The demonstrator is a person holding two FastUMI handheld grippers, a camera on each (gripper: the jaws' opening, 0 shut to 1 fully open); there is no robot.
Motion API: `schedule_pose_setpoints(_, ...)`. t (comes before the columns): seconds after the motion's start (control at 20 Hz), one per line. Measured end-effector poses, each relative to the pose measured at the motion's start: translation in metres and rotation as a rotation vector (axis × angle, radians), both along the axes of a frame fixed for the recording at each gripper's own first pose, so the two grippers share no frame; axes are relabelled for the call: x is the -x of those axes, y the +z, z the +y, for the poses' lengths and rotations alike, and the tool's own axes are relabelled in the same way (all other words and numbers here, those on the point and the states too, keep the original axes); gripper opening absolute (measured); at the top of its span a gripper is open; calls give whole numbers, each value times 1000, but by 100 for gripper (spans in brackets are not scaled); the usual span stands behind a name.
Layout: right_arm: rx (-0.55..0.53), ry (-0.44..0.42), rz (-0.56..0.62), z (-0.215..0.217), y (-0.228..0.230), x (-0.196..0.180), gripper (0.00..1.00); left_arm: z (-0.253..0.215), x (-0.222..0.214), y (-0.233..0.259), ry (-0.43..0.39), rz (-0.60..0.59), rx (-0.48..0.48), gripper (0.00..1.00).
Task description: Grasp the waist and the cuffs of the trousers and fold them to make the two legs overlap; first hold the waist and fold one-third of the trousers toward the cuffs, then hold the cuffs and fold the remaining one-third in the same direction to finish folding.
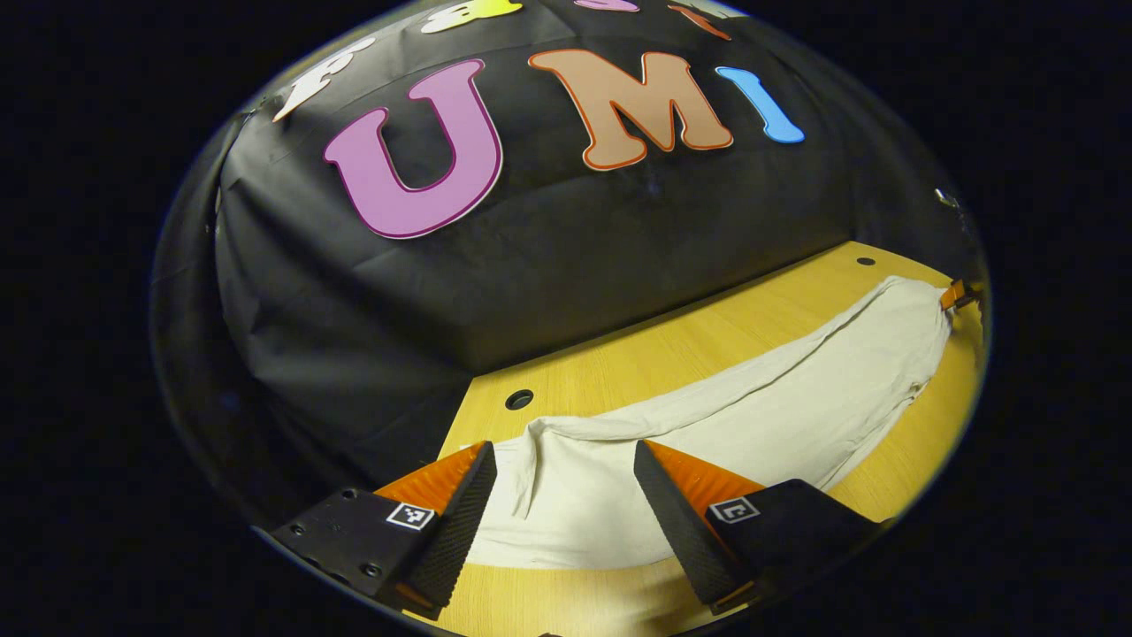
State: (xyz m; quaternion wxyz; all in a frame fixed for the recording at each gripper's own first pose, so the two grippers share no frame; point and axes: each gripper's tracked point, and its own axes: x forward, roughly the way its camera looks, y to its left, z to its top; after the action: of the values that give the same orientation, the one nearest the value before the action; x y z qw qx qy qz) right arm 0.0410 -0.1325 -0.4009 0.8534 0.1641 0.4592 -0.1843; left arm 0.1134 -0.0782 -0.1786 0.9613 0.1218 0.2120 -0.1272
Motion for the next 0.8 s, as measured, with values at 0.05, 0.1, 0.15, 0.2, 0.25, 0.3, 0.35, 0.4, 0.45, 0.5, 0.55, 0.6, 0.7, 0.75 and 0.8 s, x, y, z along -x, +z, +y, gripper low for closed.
schedule_pose_setpoints(0.05,-32,-31,17,2,-3,1,95,1,5,2,2,-3,-3,96)
schedule_pose_setpoints(0.1,-30,-49,-3,-2,-1,-4,93,1,8,4,5,-5,-6,96)
schedule_pose_setpoints(0.15,-56,-60,10,0,-3,-3,80,2,9,4,10,-5,-5,96)
schedule_pose_setpoints(0.2,-51,-74,-3,-4,-2,-5,75,2,13,4,15,-3,-1,96)
schedule_pose_setpoints(0.25,-56,-77,11,-7,-5,-3,72,6,18,-4,24,-2,2,96)
schedule_pose_setpoints(0.3,-57,-67,7,-8,-3,-3,72,6,21,-4,31,-1,6,96)
schedule_pose_setpoints(0.35,-75,-52,15,-5,-6,-4,42,8,25,-4,39,2,10,96)
schedule_pose_setpoints(0.4,-75,-42,10,-4,-2,-4,28,8,30,-3,45,6,16,96)
schedule_pose_setpoints(0.45,-74,-31,10,-4,-2,-7,22,7,33,-5,55,9,21,96)
schedule_pose_setpoints(0.5,-69,-9,13,-4,-3,-6,17,7,37,-4,64,10,27,96)
schedule_pose_setpoints(0.55,-60,6,4,-4,1,-8,17,8,40,-4,76,14,33,96)
schedule_pose_setpoints(0.6,-54,19,-20,-3,8,-13,17,10,44,-3,91,18,37,96)
schedule_pose_setpoints(0.7,-45,66,-76,-2,35,-20,17,17,51,4,122,15,47,96)
schedule_pose_setpoints(0.75,-36,92,-102,0,50,-23,17,18,52,7,132,7,61,96)
schedule_pose_setpoints(0.8,-28,112,-128,5,63,-27,17,20,52,10,139,4,75,96)
